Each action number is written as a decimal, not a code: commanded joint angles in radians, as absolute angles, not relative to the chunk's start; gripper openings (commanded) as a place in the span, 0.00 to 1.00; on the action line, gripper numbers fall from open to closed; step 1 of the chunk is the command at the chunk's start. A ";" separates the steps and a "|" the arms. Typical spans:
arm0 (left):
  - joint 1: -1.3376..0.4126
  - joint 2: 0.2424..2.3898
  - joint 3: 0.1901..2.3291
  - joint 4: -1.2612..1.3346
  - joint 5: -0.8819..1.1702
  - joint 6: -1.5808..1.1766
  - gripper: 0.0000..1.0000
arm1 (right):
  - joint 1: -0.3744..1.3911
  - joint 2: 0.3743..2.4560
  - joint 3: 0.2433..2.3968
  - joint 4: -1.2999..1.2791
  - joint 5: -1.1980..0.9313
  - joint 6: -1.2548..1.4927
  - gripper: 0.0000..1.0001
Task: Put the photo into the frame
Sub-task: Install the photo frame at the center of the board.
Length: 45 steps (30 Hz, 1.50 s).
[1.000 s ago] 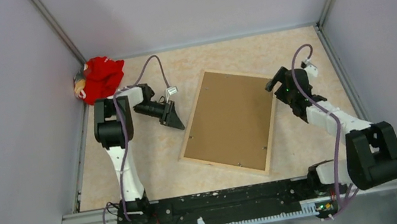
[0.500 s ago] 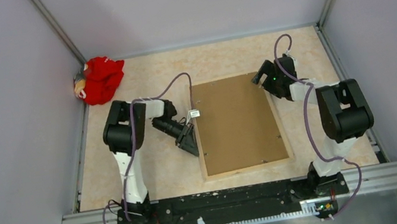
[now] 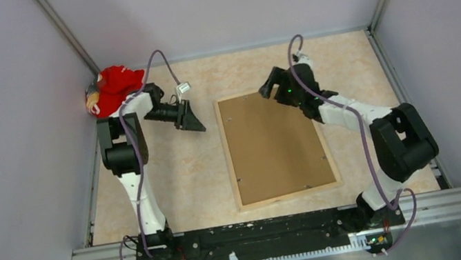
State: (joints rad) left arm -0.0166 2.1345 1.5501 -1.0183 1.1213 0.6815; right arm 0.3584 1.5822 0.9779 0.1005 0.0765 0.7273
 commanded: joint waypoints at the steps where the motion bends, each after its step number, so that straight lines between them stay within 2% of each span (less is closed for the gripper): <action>1: -0.066 2.255 1.647 -0.890 1.208 0.460 0.41 | 0.519 1.679 1.049 0.227 -0.028 0.803 0.83; 8: -0.095 2.314 1.669 -0.787 1.191 0.338 0.31 | 0.657 1.898 1.193 0.301 -0.113 0.903 0.82; 20: -0.097 2.351 1.652 -0.751 1.200 0.320 0.24 | 0.696 2.018 1.231 0.369 -0.168 0.996 0.79; 35: -0.107 2.352 1.635 -0.730 1.194 0.321 0.21 | 0.704 2.107 1.235 0.303 -0.137 1.017 0.78; 45: -0.110 2.340 1.637 -0.720 1.208 0.305 0.21 | 0.661 2.029 1.144 0.307 -0.103 1.034 0.78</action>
State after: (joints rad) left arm -0.1055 2.3329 1.6417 -0.7391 1.1648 0.3153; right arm 0.6819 2.0586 1.1862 0.3775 -0.1501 1.0458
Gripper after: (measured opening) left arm 0.210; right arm 0.779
